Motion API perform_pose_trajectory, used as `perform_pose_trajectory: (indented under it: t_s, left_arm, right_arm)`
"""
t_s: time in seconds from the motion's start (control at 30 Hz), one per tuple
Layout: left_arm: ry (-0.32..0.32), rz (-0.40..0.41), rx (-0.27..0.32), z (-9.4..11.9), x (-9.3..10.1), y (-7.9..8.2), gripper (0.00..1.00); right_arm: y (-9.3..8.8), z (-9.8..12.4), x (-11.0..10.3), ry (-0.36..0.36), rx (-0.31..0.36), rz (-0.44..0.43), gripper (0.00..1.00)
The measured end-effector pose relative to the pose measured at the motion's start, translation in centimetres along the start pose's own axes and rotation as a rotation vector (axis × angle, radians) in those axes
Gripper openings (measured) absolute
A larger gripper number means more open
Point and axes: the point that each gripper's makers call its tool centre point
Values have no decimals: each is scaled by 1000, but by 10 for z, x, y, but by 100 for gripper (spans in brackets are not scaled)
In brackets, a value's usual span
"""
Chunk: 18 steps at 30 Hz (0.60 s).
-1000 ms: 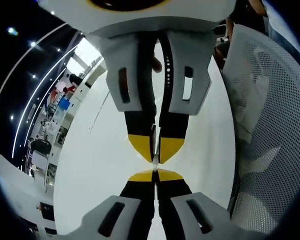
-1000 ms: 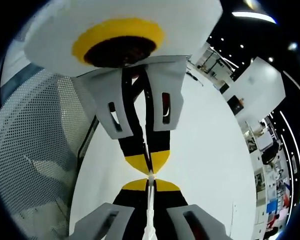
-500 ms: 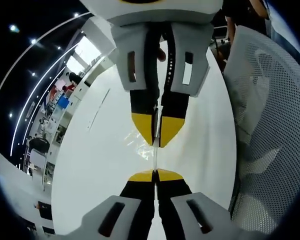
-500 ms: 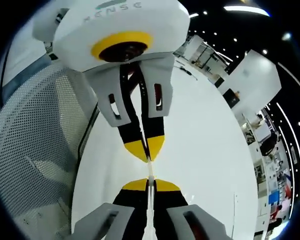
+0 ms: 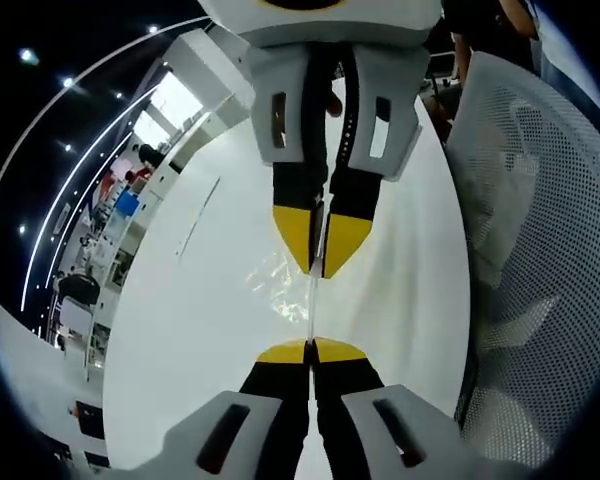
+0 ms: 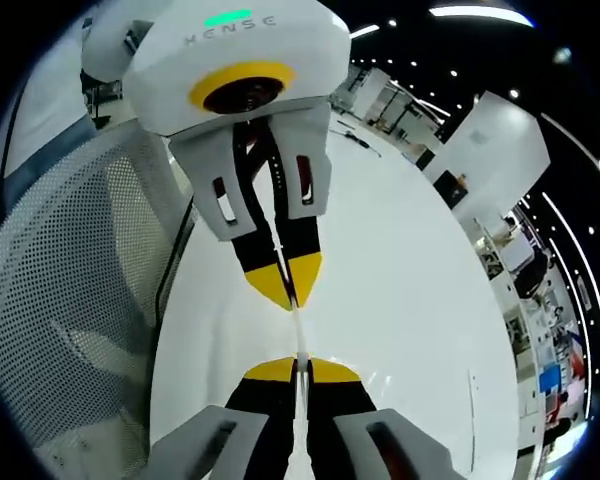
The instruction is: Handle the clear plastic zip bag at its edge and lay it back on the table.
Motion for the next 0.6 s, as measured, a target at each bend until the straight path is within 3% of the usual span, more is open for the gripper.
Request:
perform_pose_trajectory:
  t_s: [0.6]
  left_arm:
    - [-2,-8,-5,1,0,7,0]
  right_arm:
    - [-10,17,0,-29,-9,-39,0]
Point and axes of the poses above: the point that each gripper's makers call its tool centre point, and the gripper's own axes: z roughly backward along the fingers, x roughly to its right, y roughly out of its top, and after that the axes turned 13 degrees about -z, right-handed
